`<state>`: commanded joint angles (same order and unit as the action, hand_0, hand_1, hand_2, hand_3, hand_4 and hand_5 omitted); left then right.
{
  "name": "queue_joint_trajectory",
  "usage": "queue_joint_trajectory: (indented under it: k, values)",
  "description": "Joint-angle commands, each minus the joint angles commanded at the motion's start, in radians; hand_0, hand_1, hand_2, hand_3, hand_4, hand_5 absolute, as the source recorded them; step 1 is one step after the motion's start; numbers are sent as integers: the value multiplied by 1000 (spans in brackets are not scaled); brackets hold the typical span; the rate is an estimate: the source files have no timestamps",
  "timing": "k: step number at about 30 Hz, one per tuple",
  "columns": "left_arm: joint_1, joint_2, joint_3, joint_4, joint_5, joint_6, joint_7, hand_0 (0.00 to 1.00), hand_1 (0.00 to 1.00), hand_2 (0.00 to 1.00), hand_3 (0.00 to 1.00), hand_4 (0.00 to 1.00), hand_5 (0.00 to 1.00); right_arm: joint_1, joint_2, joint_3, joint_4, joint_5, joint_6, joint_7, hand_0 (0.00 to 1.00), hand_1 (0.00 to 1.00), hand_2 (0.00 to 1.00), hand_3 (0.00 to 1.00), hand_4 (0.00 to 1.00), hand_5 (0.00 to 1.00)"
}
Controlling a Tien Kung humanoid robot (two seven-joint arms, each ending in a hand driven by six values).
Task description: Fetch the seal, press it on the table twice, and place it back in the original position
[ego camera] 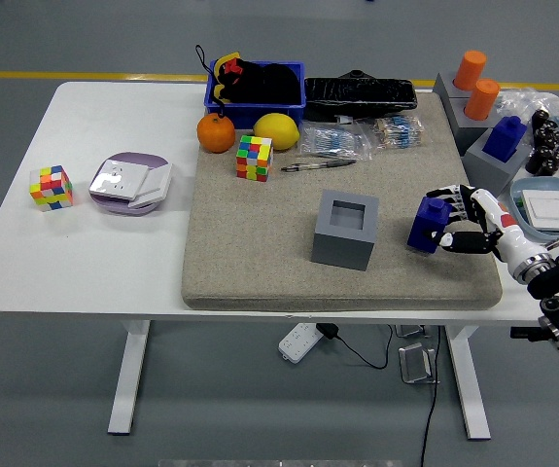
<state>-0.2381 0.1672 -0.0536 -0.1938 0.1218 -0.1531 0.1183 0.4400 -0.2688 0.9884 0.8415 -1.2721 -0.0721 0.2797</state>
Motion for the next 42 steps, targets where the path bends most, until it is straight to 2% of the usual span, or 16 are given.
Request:
queue_joint_trajectory:
  k: [9,13,22,29,34,42]
  values:
    - [0,1,0,0,1,0,0,820,817,793,836,816,433,9,0,-21,-42,15,-13,15,549,418,407,443,680,2]
    - [0,1,-2,-1,3,0,0,820,817,793,836,816,433,7,-5,-13,-31,16,-13,14,549,418,407,443,680,2]
    - [2,4,2,0,0,0,0,820,818,793,836,817,434,2,-33,56,130,-3,2,-1,549,417,408,441,682,2]
    - [3,2,-4,-1,2,-1,0,820,817,793,836,816,434,11,-26,62,253,4,21,-18,548,417,407,441,683,2]
    - [2,2,-6,0,2,-1,0,820,818,793,836,817,434,27,-8,38,281,10,36,-30,548,417,407,442,684,2]
    - [1,2,-6,0,0,0,1,820,818,793,836,817,434,59,23,-18,259,14,46,-36,550,418,408,443,684,2]
